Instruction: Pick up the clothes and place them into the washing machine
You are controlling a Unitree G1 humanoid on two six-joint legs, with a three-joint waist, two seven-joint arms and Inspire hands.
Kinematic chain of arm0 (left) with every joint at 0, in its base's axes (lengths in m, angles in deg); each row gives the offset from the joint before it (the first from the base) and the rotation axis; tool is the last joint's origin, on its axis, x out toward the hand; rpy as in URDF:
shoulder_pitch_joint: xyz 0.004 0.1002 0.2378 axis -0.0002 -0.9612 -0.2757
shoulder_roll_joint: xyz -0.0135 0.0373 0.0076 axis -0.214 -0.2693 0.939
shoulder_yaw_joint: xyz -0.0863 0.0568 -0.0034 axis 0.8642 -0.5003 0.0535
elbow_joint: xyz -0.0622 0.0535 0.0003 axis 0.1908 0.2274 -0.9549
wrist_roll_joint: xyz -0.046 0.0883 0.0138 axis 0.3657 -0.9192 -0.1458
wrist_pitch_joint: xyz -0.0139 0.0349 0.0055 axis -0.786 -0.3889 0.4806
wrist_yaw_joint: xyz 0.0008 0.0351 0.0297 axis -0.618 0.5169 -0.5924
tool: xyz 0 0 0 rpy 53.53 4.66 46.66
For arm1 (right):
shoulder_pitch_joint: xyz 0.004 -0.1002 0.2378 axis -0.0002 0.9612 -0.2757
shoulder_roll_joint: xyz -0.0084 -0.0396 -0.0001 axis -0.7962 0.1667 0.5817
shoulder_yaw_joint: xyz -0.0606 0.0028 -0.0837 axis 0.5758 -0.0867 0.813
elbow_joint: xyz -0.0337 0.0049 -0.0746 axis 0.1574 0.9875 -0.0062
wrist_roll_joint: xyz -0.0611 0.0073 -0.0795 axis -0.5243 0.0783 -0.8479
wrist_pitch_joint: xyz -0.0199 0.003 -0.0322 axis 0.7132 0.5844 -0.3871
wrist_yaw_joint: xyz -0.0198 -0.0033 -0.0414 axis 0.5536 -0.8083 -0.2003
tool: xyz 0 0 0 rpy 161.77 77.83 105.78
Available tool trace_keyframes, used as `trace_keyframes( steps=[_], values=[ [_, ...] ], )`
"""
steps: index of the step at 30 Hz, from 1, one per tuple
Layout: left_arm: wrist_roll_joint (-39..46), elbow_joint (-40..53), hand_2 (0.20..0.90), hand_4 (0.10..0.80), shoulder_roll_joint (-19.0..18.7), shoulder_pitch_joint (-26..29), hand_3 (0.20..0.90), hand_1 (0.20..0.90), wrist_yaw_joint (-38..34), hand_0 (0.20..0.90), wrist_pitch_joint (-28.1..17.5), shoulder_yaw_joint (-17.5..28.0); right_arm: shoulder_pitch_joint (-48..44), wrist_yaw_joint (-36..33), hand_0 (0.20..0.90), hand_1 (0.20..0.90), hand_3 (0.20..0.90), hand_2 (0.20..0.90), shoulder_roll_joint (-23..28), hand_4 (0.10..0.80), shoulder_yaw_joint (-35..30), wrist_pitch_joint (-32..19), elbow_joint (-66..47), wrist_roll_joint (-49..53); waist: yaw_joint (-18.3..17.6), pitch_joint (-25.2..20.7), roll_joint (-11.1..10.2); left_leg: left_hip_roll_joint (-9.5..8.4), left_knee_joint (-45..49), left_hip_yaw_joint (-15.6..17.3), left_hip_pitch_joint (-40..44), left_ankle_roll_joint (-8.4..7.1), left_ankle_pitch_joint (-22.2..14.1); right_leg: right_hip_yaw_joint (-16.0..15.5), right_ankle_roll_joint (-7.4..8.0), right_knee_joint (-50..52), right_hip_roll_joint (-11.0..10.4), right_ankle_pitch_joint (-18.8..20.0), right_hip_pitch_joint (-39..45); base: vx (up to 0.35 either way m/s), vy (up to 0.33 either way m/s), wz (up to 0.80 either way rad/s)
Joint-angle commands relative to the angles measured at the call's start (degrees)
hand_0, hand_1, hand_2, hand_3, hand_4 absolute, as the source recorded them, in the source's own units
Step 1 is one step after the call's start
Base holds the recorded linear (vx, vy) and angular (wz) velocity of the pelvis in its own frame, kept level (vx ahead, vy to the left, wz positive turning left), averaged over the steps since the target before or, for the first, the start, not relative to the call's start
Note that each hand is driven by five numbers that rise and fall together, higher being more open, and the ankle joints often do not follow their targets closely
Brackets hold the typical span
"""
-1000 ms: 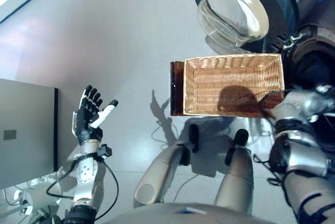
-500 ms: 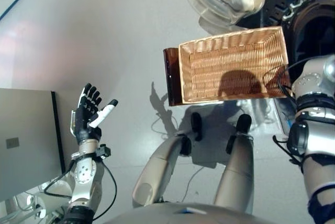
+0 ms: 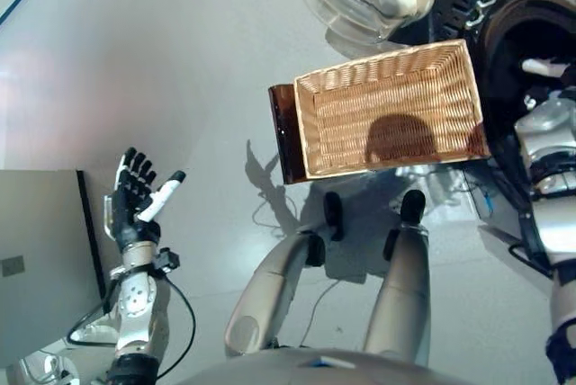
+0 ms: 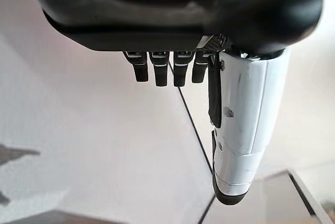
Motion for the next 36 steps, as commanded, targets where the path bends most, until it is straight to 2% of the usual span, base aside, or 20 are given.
trace_keyframes(
  steps=[1, 5, 9, 13, 14, 16, 18, 20, 22, 23, 25, 26, 30, 36],
  values=[
    [1.52, 1.69, 0.9, 0.8, -1.21, -1.49, 0.9, 0.9, -0.08, 0.9, -3.49, 3.57, -14.71, -2.97, 0.9, 0.9, 0.9, 0.9, 15.9, 0.8, 11.08, -2.58, -1.48, -7.4, 1.9, -8.78, -0.38, 3.78, -2.5, -7.19, -1.42, -8.14, 0.24, -4.03, -6.43, -0.46, 4.39, -7.58, 4.52, -0.018, 0.006, 0.12],
    [1.72, 0.08, 0.9, 0.8, -1.89, -0.85, 0.9, 0.9, 0.1, 0.9, -3.31, 3.18, -15.55, -1.68, 0.9, 0.9, 0.9, 0.9, 13.62, 0.8, 12.24, -4.57, 0.51, -5.92, 1.74, -8.35, -0.6, 3.93, -2.89, -7.17, -1.21, -8.31, 0.62, -4.2, -6.47, -0.69, 4.48, -7.35, 4.86, -0.009, 0.002, 0.01],
    [2.06, -0.94, 0.9, 0.8, -1.67, -0.78, 0.9, 0.9, -0.18, 0.9, -3.7, 3.65, -13.24, -2.12, 0.9, 0.9, 0.9, 0.9, 12.18, 0.8, 8.55, -6.54, -1.85, -3.19, 1.48, -8.14, -0.79, 4.04, -3.0, -7.15, -1.11, -8.3, 0.67, -4.2, -6.5, -0.69, 4.58, -7.32, 5.02, 0.0, 0.0, 0.0],
    [2.82, -2.08, 0.9, 0.8, -1.37, -0.16, 0.9, 0.9, -0.3, 0.9, -4.03, 3.09, -8.88, -0.11, 0.9, 0.9, 0.9, 0.9, 7.77, 0.8, -1.46, -14.85, -0.55, 14.04, 1.09, -7.79, -1.03, 4.32, -2.73, -7.0, -1.1, -8.32, 0.47, -4.3, -6.52, -0.91, 4.6, -7.27, 5.34, 0.0, 0.0, 0.0],
    [2.83, -2.14, 0.9, 0.8, -1.63, -0.18, 0.9, 0.9, -0.29, 0.9, -4.05, 3.08, -8.51, 0.02, 0.9, 0.9, 0.9, 0.9, 7.77, 0.8, -1.76, -15.16, -0.46, 14.31, 1.16, -7.82, -1.24, 4.32, -2.71, -7.01, -1.06, -8.33, 0.45, -4.32, -6.52, -0.93, 4.6, -7.28, 5.4, 0.0, 0.0, 0.0],
    [3.6, -2.06, 0.9, 0.8, -1.23, -0.33, 0.9, 0.9, 0.3, 0.9, -4.24, 2.75, -5.42, 0.84, 0.9, 0.9, 0.9, 0.9, 4.12, 0.8, -8.07, -21.25, 0.33, 26.07, 0.72, -7.47, -1.0, 4.56, -2.54, -6.93, -1.03, -8.27, 0.23, -4.27, -6.48, -1.02, 4.77, -7.29, 5.51, 0.0, 0.0, 0.0],
    [4.0, -2.48, 0.9, 0.8, -1.66, -0.59, 0.9, 0.9, 0.39, 0.9, -4.3, 2.72, -2.33, 2.72, 0.9, 0.9, 0.9, 0.9, 2.79, 0.8, -10.93, -23.05, -0.47, 29.88, 0.72, -7.57, -1.56, 4.57, -2.37, -6.97, -0.96, -8.26, 0.13, -4.28, -6.49, -1.0, 4.81, -7.36, 5.67, 0.0, 0.0, 0.0],
    [4.25, -2.82, 0.9, 0.8, -1.57, -0.21, 0.9, 0.9, 0.67, 0.9, -4.73, 2.59, 3.55, 5.85, 0.9, 0.9, 0.9, 0.9, -1.71, 0.8, -17.57, -28.31, -1.3, 40.58, 0.49, -7.36, -1.28, 4.62, -2.24, -7.01, -0.75, -8.22, -0.09, -4.26, -6.53, -0.74, 4.77, -7.62, 5.79, 0.0, 0.0, 0.0],
    [3.94, -2.98, 0.9, 0.8, -2.24, -0.29, 0.9, 0.9, 0.47, 0.9, -4.88, 2.43, 6.4, 6.11, 0.9, 0.9, 0.9, 0.9, -3.01, 0.8, -20.18, -29.67, -1.22, 43.29, 0.63, -7.62, -1.75, 4.6, -2.15, -7.09, -0.62, -8.24, -0.19, -4.45, -6.53, -0.66, 4.67, -7.85, 6.07, 0.0, 0.0, 0.0],
    [3.56, -3.01, 0.9, 0.8, -2.15, 0.2, 0.9, 0.9, 0.43, 0.9, -5.28, 2.2, 9.03, 10.08, 0.9, 0.9, 0.9, 0.9, -7.21, 0.8, -22.95, -33.29, -4.66, 50.47, 0.39, -7.45, -1.6, 4.62, -2.02, -7.07, -0.56, -8.21, -0.3, -4.38, -6.58, -0.57, 4.74, -7.89, 6.1, 0.0, 0.0, 0.0],
    [3.12, -3.39, 0.9, 0.8, -2.7, 0.42, 0.9, 0.9, 0.2, 0.9, -5.13, 2.23, 12.16, 11.22, 0.9, 0.9, 0.9, 0.9, -9.33, 0.8, -24.41, -34.87, -6.52, 52.63, 0.29, -7.53, -2.04, 4.61, -1.95, -7.11, -0.42, -8.2, -0.32, -4.45, -6.56, -0.52, 4.75, -7.98, 6.32, 0.003, 0.001, -0.06],
    [2.67, -3.55, 0.9, 0.8, -1.99, 1.02, 0.9, 0.9, -0.15, 0.9, -5.52, 1.75, 15.28, 14.87, 0.9, 0.9, 0.9, 0.9, -14.51, 0.8, -26.82, -38.24, -12.92, 57.54, 0.01, -7.2, -1.8, 4.55, -1.98, -7.0, -0.46, -8.19, -0.29, -4.46, -6.53, -0.54, 4.7, -7.99, 6.41, -0.003, 0.007, -0.11],
    [2.94, -4.38, 0.9, 0.8, -1.37, 1.51, 0.9, 0.9, -0.76, 0.9, -6.02, 1.89, 19.19, 16.68, 0.9, 0.9, 0.9, 0.9, -19.92, 0.8, -30.28, -42.15, -17.92, 62.12, -0.03, -7.56, -2.2, 4.18, -1.72, -7.16, -0.47, -8.04, -0.4, -4.65, -6.56, -0.01, 4.53, -8.11, 6.26, -0.002, 0.006, -0.04],
    [3.17, -3.85, 0.9, 0.8, -0.89, 1.55, 0.9, 0.9, -0.55, 0.9, -6.3, 2.42, 20.21, 17.06, 0.9, 0.9, 0.9, 0.9, -22.1, 0.8, -30.28, -42.53, -21.22, 62.95, 0.13, -7.39, -2.82, 4.09, -0.92, -7.24, -0.96, -7.86, -0.46, -4.58, -6.64, 0.44, 4.41, -7.89, 5.89, -0.032, 0.003, 0.06]
  ],
)
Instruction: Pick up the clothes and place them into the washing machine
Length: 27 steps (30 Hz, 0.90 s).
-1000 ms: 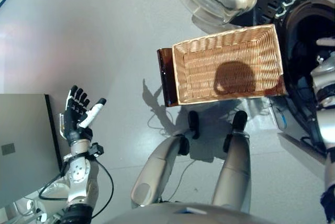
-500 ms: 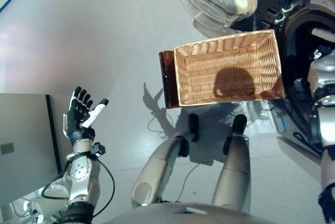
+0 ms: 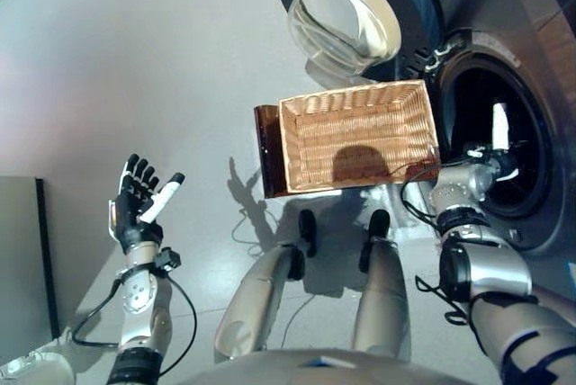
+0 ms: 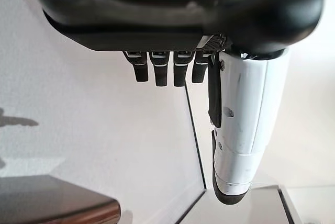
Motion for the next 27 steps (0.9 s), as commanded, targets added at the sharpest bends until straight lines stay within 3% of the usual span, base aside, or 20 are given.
trace_keyframes(
  steps=[1, 8, 14, 16, 27],
  values=[
    [0.58, 0.76, 0.9, 0.8, -1.46, 0.16, 0.9, 0.9, -1.62, 0.9, -6.68, 3.62, 0.97, 2.39, 0.9, 0.9, 0.9, 0.9, 4.86, 0.8, 2.71, -5.97, -6.13, -2.28, 0.95, -3.95, 2.35, 3.02, 0.14, -5.03, -4.65, -7.03, -0.61, -3.03, -4.5, 1.16, 3.17, -6.45, 1.87, -0.025, 0.001, 0.05],
    [0.61, 0.54, 0.9, 0.8, -0.97, 0.16, 0.9, 0.9, -1.27, 0.9, -6.18, 4.35, 3.44, 2.51, 0.9, 0.9, 0.9, 0.9, 4.52, 0.8, 5.2, -2.79, -4.38, -5.96, 1.08, -3.89, 0.47, 3.26, 0.08, -5.22, -3.71, -7.08, -0.53, -3.7, -4.48, 0.79, 3.25, -6.14, 3.34, -0.009, -0.003, 0.05],
    [0.54, -0.93, 0.9, 0.8, 0.05, -0.03, 0.9, 0.9, -0.28, 0.9, -5.2, 4.14, 10.18, 4.48, 0.9, 0.9, 0.9, 0.9, 0.88, 0.8, 7.92, 0.88, -3.57, -9.9, 0.89, -4.2, -1.37, 3.42, -1.96, -5.91, 0.71, -7.26, -0.29, -5.07, -4.1, -1.76, 3.43, -5.98, 8.55, 0.043, -0.025, 0.06],
    [0.18, -2.02, 0.9, 0.8, 0.2, 0.25, 0.9, 0.9, 0.04, 0.9, -4.66, 3.98, 13.07, 5.7, 0.9, 0.9, 0.9, 0.9, -0.51, 0.8, 8.76, 2.41, -2.66, -10.86, 0.8, -4.06, -2.01, 3.82, -3.55, -5.81, 2.7, -7.04, 1.55, -6.55, -4.2, -3.93, 3.37, -4.13, 11.26, -0.021, -0.005, -0.03],
    [-3.56, -17.86, 0.9, 0.8, -0.16, 0.51, 0.9, 0.9, 3.17, 0.9, -0.56, 1.98, 27.9, 11.57, 0.9, 0.9, 0.9, 0.9, -6.12, 0.8, 12.67, 8.21, -2.61, -20.71, -0.72, -6.28, -6.34, 4.15, -10.04, -8.03, 15.61, -7.77, 2.8, -10.88, -2.67, -13.44, 4.11, -2.61, 26.33, 0.067, -0.03, 0.07]
  ],
)
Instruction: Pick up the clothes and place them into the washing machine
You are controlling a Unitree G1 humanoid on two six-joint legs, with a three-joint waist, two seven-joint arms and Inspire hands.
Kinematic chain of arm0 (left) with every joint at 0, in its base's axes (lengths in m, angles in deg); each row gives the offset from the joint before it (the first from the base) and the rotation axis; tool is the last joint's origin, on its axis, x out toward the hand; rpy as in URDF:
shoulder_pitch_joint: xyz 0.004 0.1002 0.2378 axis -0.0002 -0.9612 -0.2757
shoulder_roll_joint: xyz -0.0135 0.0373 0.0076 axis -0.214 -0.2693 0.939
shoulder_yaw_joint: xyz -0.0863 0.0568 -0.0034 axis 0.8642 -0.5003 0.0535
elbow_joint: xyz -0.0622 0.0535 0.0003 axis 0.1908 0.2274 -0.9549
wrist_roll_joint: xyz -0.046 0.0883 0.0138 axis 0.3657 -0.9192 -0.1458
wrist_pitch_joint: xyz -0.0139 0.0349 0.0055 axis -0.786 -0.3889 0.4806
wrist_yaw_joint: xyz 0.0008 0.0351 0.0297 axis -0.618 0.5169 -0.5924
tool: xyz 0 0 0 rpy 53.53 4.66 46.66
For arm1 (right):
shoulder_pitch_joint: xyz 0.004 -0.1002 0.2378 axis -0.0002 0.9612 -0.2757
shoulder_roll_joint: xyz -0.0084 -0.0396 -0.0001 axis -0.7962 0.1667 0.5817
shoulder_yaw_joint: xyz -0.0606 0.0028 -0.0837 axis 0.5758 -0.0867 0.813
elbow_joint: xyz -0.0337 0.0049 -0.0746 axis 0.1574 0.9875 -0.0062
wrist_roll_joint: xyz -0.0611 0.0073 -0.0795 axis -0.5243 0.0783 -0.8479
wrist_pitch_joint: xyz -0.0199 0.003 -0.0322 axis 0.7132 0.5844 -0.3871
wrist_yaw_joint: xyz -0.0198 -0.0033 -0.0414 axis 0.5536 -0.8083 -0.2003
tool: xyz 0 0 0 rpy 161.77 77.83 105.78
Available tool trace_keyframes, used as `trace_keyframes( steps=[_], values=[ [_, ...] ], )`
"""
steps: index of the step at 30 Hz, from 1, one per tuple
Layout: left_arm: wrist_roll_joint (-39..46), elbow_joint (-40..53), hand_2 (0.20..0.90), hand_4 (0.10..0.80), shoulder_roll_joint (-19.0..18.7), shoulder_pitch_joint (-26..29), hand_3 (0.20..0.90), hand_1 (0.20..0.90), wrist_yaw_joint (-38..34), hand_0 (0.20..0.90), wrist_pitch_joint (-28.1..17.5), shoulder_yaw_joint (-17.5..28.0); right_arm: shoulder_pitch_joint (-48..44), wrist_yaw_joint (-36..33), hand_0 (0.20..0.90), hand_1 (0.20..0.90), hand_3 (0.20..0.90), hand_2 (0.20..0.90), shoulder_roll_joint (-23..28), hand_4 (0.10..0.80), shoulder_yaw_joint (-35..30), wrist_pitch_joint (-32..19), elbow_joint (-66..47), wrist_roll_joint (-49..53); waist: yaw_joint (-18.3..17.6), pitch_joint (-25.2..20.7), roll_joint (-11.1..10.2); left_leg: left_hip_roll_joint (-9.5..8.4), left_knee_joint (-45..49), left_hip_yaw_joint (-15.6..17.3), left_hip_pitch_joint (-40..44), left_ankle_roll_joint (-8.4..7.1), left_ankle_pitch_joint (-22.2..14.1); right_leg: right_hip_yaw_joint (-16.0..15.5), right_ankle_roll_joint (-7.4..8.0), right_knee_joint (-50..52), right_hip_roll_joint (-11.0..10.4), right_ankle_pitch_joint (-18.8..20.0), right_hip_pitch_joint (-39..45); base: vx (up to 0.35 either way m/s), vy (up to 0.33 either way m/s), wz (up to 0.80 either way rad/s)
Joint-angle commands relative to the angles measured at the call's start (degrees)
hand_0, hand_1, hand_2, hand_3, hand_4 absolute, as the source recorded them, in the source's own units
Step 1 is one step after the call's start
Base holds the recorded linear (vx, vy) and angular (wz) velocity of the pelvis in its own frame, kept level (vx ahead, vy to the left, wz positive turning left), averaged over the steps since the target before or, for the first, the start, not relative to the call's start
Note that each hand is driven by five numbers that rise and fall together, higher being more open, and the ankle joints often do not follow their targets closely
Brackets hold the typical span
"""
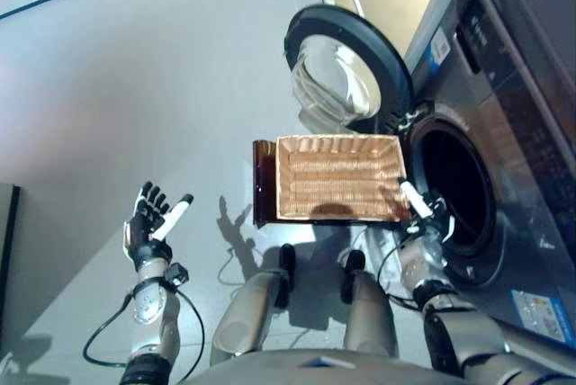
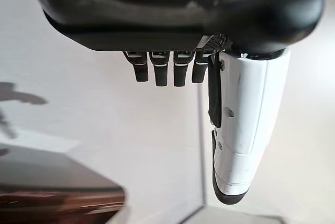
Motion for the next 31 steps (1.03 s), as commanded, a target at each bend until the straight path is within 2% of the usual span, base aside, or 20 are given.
trace_keyframes(
  steps=[1, 2, 4, 5, 8, 9, 11, 13, 15, 21, 26, 31],
  values=[
    [-2.09, -2.18, 0.9, 0.8, -2.86, -0.56, 0.9, 0.9, 1.39, 0.9, -1.64, 0.77, 2.9, 1.73, 0.9, 0.9, 0.9, 0.9, 1.66, 0.8, 1.32, -1.62, -3.11, -5.83, -0.59, -4.81, -1.24, 1.27, -4.04, -1.34, -0.78, -4.6, 2.23, -2.78, -1.35, -6.5, 1.8, -0.87, 6.22, 0.124, -0.056, 0.06],
    [-3.29, -6.76, 0.9, 0.8, -3.0, -0.8, 0.9, 0.9, 2.5, 0.9, -0.25, -0.51, 5.25, 1.83, 0.9, 0.9, 0.9, 0.9, 1.96, 0.8, 2.65, -0.04, -2.79, -11.14, -1.06, -6.3, -1.98, 1.44, -5.65, -1.43, 1.73, -4.72, 2.42, -3.21, -1.06, -8.45, 2.14, -0.48, 8.72, 0.116, -0.048, 0.11],
    [-3.77, -9.57, 0.9, 0.8, -3.04, -0.81, 0.9, 0.9, 2.95, 0.9, 0.65, -1.14, 6.56, 2.0, 0.9, 0.9, 0.9, 0.9, 1.9, 0.8, 2.88, 0.65, -2.82, -13.22, -1.37, -7.05, -2.17, 1.54, -6.69, -1.51, 2.79, -4.8, 2.81, -3.44, -0.89, -9.78, 2.42, 0.1, 9.9, 0.075, -0.026, 0.03],
    [-4.34, -15.91, 0.9, 0.8, -3.12, -0.76, 0.9, 0.9, 4.34, 0.9, 2.41, -2.8, 9.2, 1.34, 0.9, 0.9, 0.9, 0.9, 2.68, 0.8, 6.96, 2.72, -6.17, -23.96, -2.07, -8.36, -2.76, 1.69, -7.94, -1.38, 5.05, -4.8, 3.03, -3.29, -0.5, -11.59, 2.81, 0.6, 12.08, 0.051, -0.018, -0.07],
    [-8.05, -25.59, 0.9, 0.8, -2.8, 0.04, 0.9, 0.9, 4.27, 0.9, 4.73, -4.76, 13.1, 0.33, 0.9, 0.9, 0.9, 0.9, 3.28, 0.8, 11.49, 5.34, -6.17, -37.94, -2.9, -10.21, -3.64, 1.87, -9.4, -0.75, 8.04, -4.68, 2.92, -3.35, 0.05, -13.8, 3.2, 1.22, 15.11, 0.05, -0.027, -0.05],
    [-8.05, -25.59, 0.9, 0.8, -2.8, 0.04, 0.9, 0.9, 4.27, 0.9, 4.73, -4.76, 13.1, 0.33, 0.9, 0.9, 0.9, 0.9, 3.28, 0.8, 11.49, 5.34, -6.17, -37.94, -2.9, -10.24, -3.63, 1.87, -9.4, -0.75, 8.01, -4.69, 2.93, -3.35, 0.05, -13.82, 3.21, 1.24, 15.09, 0.056, -0.024, -0.04],
    [-11.83, -32.0, 0.9, 0.8, -2.56, 0.45, 0.9, 0.9, 4.64, 0.9, 6.14, -5.8, 17.61, 0.62, 0.9, 0.9, 0.9, 0.9, 4.06, 0.8, 16.58, 7.05, -7.93, -51.71, -3.63, -12.31, -4.2, 1.91, -10.59, -0.04, 10.85, -4.7, 2.57, -2.92, 0.59, -15.55, 3.45, 1.48, 17.83, 0.059, -0.031, -0.1],
    [-13.54, -33.52, 0.9, 0.8, -2.41, 0.29, 0.9, 0.9, 4.93, 0.9, 6.57, -6.47, 19.52, 0.25, 0.9, 0.9, 0.9, 0.9, 4.09, 0.8, 16.68, 7.48, -6.96, -54.79, -3.98, -13.13, -4.27, 2.01, -11.2, 0.32, 11.59, -4.76, 2.75, -2.97, 0.78, -16.38, 3.48, 1.88, 18.66, 0.039, -0.024, -0.06],
    [-17.4, -36.71, 0.9, 0.8, -1.41, -0.21, 0.9, 0.9, 5.25, 0.9, 8.5, -6.94, 22.46, 0.19, 0.9, 0.9, 0.9, 0.9, 2.26, 0.8, 14.27, 8.92, 0.52, -55.88, -4.63, -14.83, -4.36, 1.89, -12.45, 0.92, 13.79, -4.84, 2.71, -2.65, 1.1, -18.15, 3.74, 2.51, 20.83, 0.051, -0.034, -0.03],
    [-21.84, -40.44, 0.9, 0.8, -0.15, -0.15, 0.9, 0.9, 5.04, 0.9, 10.08, -7.93, 24.49, -0.68, 0.9, 0.9, 0.9, 0.9, 0.08, 0.8, 13.61, 10.85, 11.1, -59.13, -5.34, -17.8, -4.08, 1.66, -16.51, 1.65, 17.0, -5.29, 3.76, -1.65, 1.86, -23.01, 3.64, 4.84, 23.63, 0.001, -0.015, -0.09],
    [-22.16, -40.96, 0.9, 0.8, 0.26, 0.31, 0.9, 0.9, 5.09, 0.9, 11.01, -8.0, 24.23, -0.48, 0.9, 0.9, 0.9, 0.9, -0.19, 0.8, 9.8, 11.16, 15.16, -54.61, -5.93, -18.34, -4.27, 1.62, -16.49, 1.74, 19.43, -5.04, 3.44, -1.32, 1.69, -22.06, 3.59, 4.45, 25.73, 0.025, -0.02, 0.0],
    [-22.39, -40.91, 0.9, 0.8, 0.27, 0.81, 0.9, 0.9, 5.11, 0.9, 11.26, -8.41, 23.82, -0.68, 0.9, 0.9, 0.9, 0.9, -0.11, 0.8, 9.02, 11.03, 15.55, -53.63, -6.18, -19.07, -4.36, 1.65, -16.3, 1.87, 20.55, -4.86, 2.66, -1.29, 1.8, -22.02, 3.35, 4.12, 26.72, 0.0, 0.0, 0.0]
  ],
)
